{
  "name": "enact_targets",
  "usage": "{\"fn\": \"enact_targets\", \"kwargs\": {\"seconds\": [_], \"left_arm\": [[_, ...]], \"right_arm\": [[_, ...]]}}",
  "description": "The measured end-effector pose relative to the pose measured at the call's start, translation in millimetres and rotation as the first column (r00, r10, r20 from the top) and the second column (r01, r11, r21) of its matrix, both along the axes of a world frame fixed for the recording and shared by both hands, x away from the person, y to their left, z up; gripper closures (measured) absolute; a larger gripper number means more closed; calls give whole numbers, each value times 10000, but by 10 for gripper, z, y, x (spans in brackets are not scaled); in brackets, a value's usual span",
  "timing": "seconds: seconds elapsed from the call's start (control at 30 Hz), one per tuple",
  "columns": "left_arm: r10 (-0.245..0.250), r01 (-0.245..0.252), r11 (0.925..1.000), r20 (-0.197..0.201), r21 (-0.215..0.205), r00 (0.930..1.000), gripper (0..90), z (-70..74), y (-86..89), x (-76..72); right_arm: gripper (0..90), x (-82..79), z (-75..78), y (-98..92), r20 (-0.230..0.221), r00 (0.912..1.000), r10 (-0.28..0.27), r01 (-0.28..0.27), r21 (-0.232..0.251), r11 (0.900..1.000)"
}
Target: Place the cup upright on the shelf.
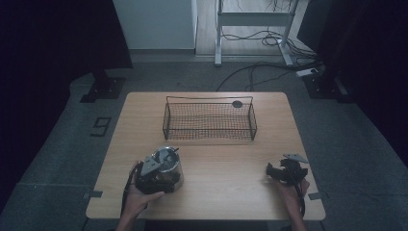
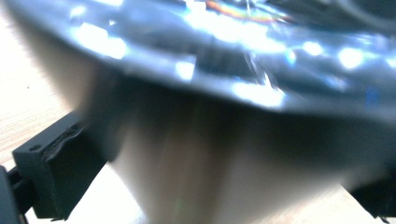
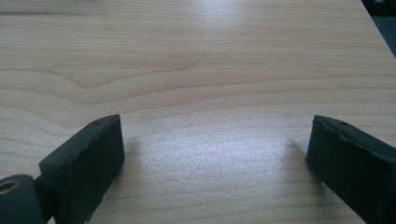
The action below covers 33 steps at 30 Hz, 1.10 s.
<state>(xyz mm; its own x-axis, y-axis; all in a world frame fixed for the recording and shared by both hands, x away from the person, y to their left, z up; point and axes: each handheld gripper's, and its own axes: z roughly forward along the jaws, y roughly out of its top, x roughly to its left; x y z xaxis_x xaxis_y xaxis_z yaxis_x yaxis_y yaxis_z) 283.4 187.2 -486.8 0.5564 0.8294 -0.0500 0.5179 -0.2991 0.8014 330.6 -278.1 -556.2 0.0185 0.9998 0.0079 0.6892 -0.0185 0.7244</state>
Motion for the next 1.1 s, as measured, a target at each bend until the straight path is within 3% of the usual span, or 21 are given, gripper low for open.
{"fn": "enact_targets", "kwargs": {"seconds": [0.23,1.1], "left_arm": [[139,-136,9999,475,-66,9988,21,-13,-45,27],[44,-47,10000,942,26,9955,37,-20,-62,-35]], "right_arm": [[44,-1,2,0,-6,10000,5,-5,3,10000],[55,-4,4,0,6,10000,-6,6,22,10000]]}}
